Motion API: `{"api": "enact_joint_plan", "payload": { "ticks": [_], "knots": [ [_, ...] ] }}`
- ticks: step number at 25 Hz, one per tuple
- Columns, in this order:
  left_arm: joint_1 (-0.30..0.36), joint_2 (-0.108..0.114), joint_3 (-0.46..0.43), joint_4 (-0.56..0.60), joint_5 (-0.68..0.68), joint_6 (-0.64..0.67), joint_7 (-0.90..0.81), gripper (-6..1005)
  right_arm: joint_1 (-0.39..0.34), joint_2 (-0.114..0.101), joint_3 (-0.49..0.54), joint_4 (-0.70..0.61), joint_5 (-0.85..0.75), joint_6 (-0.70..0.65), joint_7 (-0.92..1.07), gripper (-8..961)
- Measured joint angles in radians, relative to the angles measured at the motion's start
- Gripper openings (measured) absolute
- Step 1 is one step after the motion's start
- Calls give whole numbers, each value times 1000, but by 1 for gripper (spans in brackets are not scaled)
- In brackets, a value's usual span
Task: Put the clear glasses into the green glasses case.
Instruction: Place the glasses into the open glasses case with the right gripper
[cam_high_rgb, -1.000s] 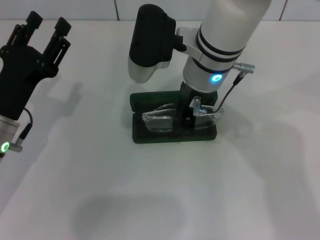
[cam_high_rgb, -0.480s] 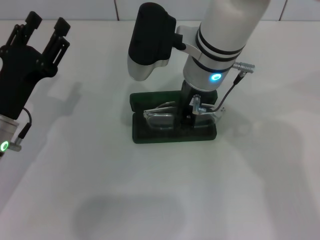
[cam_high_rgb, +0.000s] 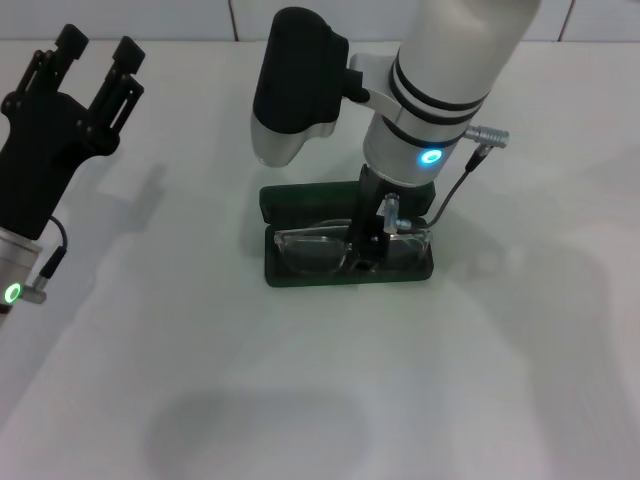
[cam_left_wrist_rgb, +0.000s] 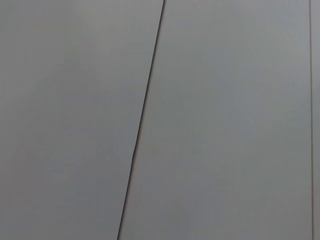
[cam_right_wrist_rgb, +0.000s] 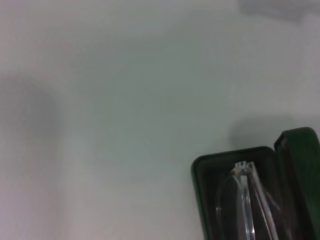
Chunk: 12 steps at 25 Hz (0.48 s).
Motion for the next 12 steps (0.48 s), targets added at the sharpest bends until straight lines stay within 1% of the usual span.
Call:
{"api": "enact_joint_plan", "payload": {
  "ticks": [3, 6, 8, 10, 12],
  "knots": [
    [0, 0, 0, 0, 3, -1, 0, 697, 0, 0, 30, -9, -9, -21, -1, 225],
    [1, 0, 0, 0, 5, -2, 0, 697, -26, 0, 69, -59, -46, -39, 0, 359],
    [2, 0, 0, 0, 6, -3, -1, 697, -72, 0, 99, -129, -78, -50, -3, 449],
    [3, 0, 0, 0, 6, -5, -5, 697, -141, -2, 115, -231, -108, -59, -8, 472],
    [3, 0, 0, 0, 6, -8, -8, 697, -169, -2, 115, -272, -123, -67, -9, 494]
  ]
}}
